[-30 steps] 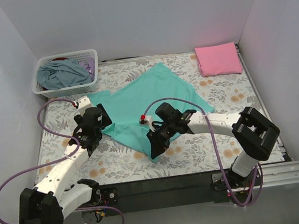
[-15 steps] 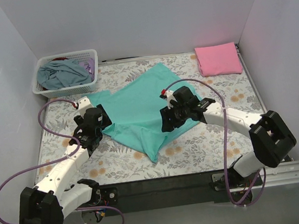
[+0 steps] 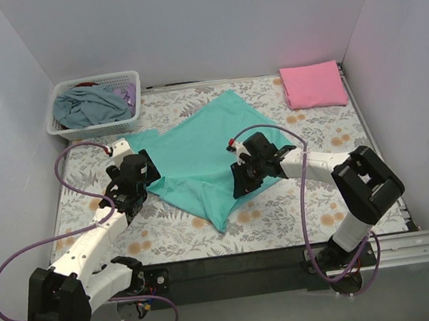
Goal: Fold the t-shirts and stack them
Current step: Flatten the tshirt out
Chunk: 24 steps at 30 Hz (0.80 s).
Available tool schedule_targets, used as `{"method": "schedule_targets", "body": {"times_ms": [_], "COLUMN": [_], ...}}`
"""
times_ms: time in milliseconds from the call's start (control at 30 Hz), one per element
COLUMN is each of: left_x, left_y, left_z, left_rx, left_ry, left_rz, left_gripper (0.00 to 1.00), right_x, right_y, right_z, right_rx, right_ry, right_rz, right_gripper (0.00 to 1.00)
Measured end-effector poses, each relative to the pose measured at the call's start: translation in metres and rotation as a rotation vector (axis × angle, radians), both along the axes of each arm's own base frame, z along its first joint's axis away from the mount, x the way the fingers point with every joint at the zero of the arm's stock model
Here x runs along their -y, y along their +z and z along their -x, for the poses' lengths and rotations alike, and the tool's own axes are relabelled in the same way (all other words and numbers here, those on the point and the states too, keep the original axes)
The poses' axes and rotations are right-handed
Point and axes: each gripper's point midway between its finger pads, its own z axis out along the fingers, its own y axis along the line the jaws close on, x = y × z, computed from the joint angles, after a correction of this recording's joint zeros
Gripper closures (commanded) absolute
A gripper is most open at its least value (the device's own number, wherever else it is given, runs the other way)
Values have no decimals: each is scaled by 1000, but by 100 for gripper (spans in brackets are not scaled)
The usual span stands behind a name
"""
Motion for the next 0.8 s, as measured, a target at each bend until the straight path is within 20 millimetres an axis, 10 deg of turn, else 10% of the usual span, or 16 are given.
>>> {"method": "schedule_targets", "body": {"times_ms": [67, 267, 533, 800], "left_x": [0, 0, -13, -41], "left_y": [-1, -1, -1, -2], "left_z": [0, 0, -1, 0], "left_rx": [-2, -2, 2, 2], "left_ry": [0, 1, 58, 175], "left_rz": [-1, -1, 6, 27], "left_gripper": [29, 29, 29, 29], "right_x": [-3, -24, -105, -117], "right_y": [1, 15, 86, 86], "right_z": [2, 28, 148, 223], "right_rx": [-8, -9, 3, -81], "right_ry": [11, 135, 562, 790], "right_rz": [-16, -78, -257, -214], "right_gripper": [98, 99, 98, 53]}}
